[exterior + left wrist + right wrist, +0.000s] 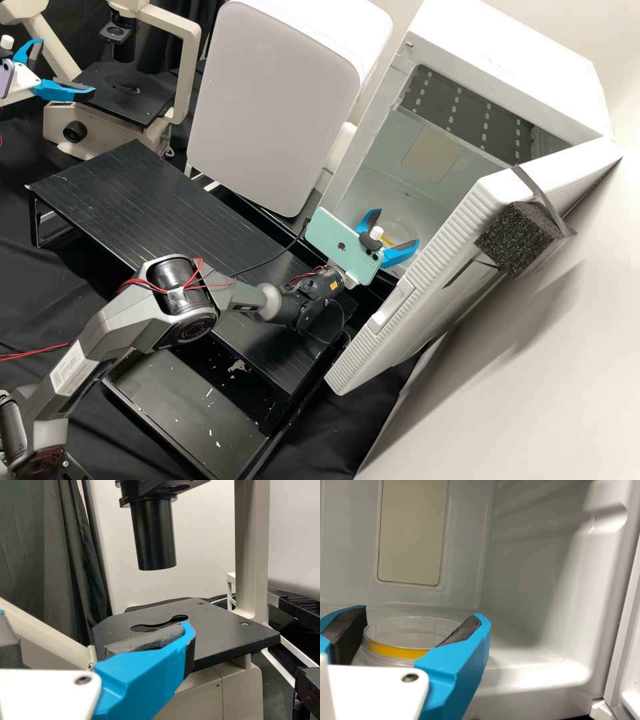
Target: Take the petri dish out of the incubator
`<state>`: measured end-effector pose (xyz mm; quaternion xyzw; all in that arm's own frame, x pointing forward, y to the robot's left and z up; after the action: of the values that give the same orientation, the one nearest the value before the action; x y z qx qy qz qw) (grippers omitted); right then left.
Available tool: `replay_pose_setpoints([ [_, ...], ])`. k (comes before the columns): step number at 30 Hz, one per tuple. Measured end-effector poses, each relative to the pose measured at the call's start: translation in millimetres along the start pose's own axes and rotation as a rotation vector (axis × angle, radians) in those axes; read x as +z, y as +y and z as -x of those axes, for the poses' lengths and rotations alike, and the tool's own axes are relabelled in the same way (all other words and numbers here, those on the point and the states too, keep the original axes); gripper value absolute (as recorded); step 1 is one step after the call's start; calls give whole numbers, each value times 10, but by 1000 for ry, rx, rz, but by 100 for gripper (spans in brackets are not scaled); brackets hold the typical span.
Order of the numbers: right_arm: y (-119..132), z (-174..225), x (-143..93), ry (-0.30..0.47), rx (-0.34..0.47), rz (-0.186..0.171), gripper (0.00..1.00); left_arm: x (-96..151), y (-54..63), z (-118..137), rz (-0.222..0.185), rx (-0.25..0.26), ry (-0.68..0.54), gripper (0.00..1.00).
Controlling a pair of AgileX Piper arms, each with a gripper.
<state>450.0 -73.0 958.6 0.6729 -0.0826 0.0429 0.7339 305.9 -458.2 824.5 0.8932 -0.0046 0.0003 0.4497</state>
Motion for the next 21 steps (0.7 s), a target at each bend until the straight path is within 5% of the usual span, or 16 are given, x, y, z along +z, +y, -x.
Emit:
replay_pose_setpoints([
  [21, 225, 408, 13, 41, 80, -15, 0, 0, 0, 0, 0, 0, 0, 100],
])
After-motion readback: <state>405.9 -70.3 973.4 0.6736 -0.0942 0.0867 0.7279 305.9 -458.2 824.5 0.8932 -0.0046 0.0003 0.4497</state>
